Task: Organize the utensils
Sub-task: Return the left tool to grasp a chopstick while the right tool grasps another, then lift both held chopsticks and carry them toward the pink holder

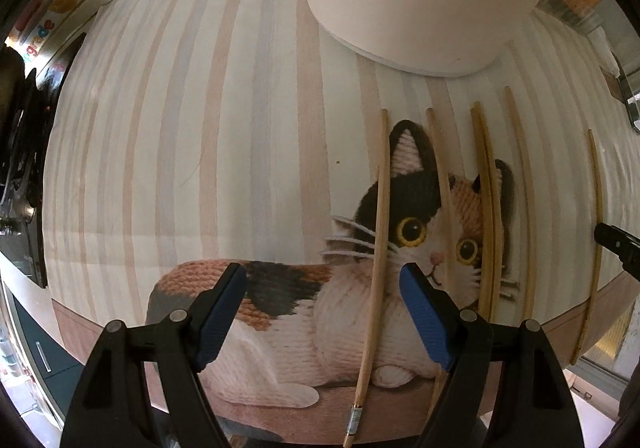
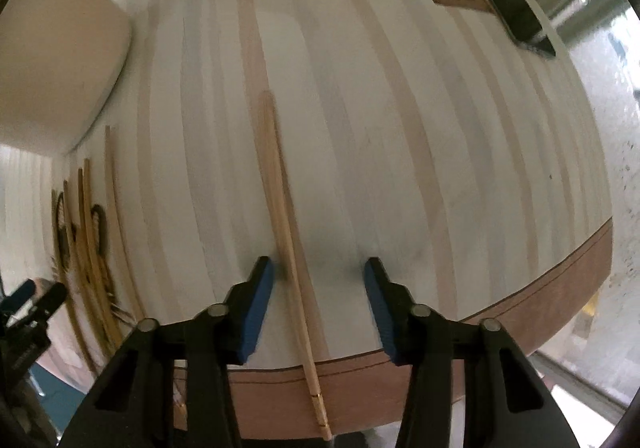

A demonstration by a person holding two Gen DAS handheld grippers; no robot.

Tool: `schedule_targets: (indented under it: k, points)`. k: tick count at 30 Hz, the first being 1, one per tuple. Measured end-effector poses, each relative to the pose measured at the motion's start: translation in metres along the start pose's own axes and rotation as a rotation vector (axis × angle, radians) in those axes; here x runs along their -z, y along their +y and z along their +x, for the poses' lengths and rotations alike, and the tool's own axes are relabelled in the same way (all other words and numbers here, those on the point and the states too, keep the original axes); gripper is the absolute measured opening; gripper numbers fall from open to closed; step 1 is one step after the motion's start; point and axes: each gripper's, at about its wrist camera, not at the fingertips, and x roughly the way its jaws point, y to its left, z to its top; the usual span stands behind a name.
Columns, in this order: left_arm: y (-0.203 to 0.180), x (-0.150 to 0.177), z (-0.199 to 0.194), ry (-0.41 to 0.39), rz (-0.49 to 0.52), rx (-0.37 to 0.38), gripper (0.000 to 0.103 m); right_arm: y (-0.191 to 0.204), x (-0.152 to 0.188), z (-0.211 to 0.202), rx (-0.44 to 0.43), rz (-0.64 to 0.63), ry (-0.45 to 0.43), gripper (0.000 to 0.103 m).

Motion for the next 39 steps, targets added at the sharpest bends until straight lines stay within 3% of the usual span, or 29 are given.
schedule_targets:
  k: [1,2,3,7,9,12,14,17,24,28,39]
  points:
    - [0.001,-0.001,0.0,0.001,-0.001,0.001,0.077,0.003,0.001,0.0,-0.002,-0.007,-0.002,0.031]
    - [0.007,-0.002,-0.004,0.002,-0.002,0.003,0.077,0.008,0.003,-0.001,0.002,-0.021,-0.007,0.014]
    - [0.008,-0.002,-0.004,0.003,0.0,0.004,0.077,0.015,0.005,-0.002,0.009,-0.038,-0.009,0.007]
    - [0.015,-0.002,-0.001,0.007,0.007,0.01,0.077,0.039,0.014,-0.002,-0.001,-0.083,-0.014,0.007]
    - [0.013,-0.003,0.002,0.009,0.014,0.011,0.069,0.046,0.018,-0.003,-0.04,-0.086,-0.001,0.007]
    - [0.011,-0.005,0.004,0.01,0.02,0.029,0.053,0.06,0.026,-0.002,-0.065,-0.108,0.011,0.007]
    - [0.009,-0.009,0.004,0.004,0.023,0.053,0.028,0.067,0.03,-0.002,-0.04,-0.131,0.005,0.007]
    - [0.009,-0.014,0.004,-0.001,0.021,0.05,0.006,0.076,0.034,-0.003,-0.031,-0.138,0.011,0.007]
    - [0.035,-0.025,0.011,0.011,-0.066,0.065,0.005,0.083,0.02,-0.002,-0.026,-0.143,0.023,0.007]
    - [0.046,-0.023,0.012,0.022,-0.061,0.068,0.008,0.084,0.021,0.002,-0.059,-0.138,0.049,0.007]
    - [0.036,-0.025,0.011,0.033,-0.022,0.055,0.008,0.098,0.009,0.012,-0.031,-0.157,0.082,0.007]
